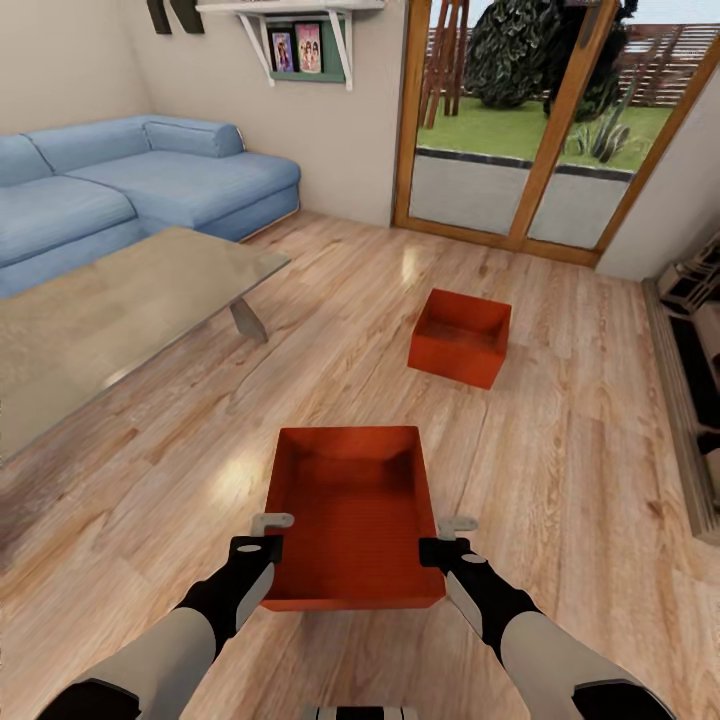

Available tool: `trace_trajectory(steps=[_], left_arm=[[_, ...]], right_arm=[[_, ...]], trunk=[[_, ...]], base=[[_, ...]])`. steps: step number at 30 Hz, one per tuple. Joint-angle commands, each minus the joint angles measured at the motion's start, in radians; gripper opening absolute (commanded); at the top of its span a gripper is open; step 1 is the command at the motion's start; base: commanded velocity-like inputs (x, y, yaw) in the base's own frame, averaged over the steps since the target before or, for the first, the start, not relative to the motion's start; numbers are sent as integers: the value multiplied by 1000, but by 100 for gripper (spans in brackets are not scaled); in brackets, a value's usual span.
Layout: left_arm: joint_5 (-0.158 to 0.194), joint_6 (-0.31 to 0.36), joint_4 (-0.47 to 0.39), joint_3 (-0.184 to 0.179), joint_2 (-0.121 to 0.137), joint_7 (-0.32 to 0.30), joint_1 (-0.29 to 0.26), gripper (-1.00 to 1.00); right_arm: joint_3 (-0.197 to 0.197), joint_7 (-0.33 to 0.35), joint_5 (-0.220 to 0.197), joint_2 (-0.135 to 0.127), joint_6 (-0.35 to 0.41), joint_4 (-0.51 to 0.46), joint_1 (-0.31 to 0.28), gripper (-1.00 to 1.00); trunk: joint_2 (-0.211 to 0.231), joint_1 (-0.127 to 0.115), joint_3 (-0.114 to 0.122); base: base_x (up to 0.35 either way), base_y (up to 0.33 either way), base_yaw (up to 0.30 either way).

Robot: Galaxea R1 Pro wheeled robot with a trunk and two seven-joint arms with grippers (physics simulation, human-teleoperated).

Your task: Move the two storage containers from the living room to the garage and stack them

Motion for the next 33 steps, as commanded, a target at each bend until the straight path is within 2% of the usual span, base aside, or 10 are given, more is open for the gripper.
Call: trace_trajectory(steps=[1,33], left_arm=[[-1,8,-1,-1,4,11,0,-100],[-1,10,0,-2,3,11,0,-100]], right_arm=[[-4,-4,1,-1,6,-3,0,-100],[-2,-4,7,1,7,-4,0,-100]], trunk=[[7,-4,3],[231,-127,103]], base=[[0,0,0],[0,0,0]])
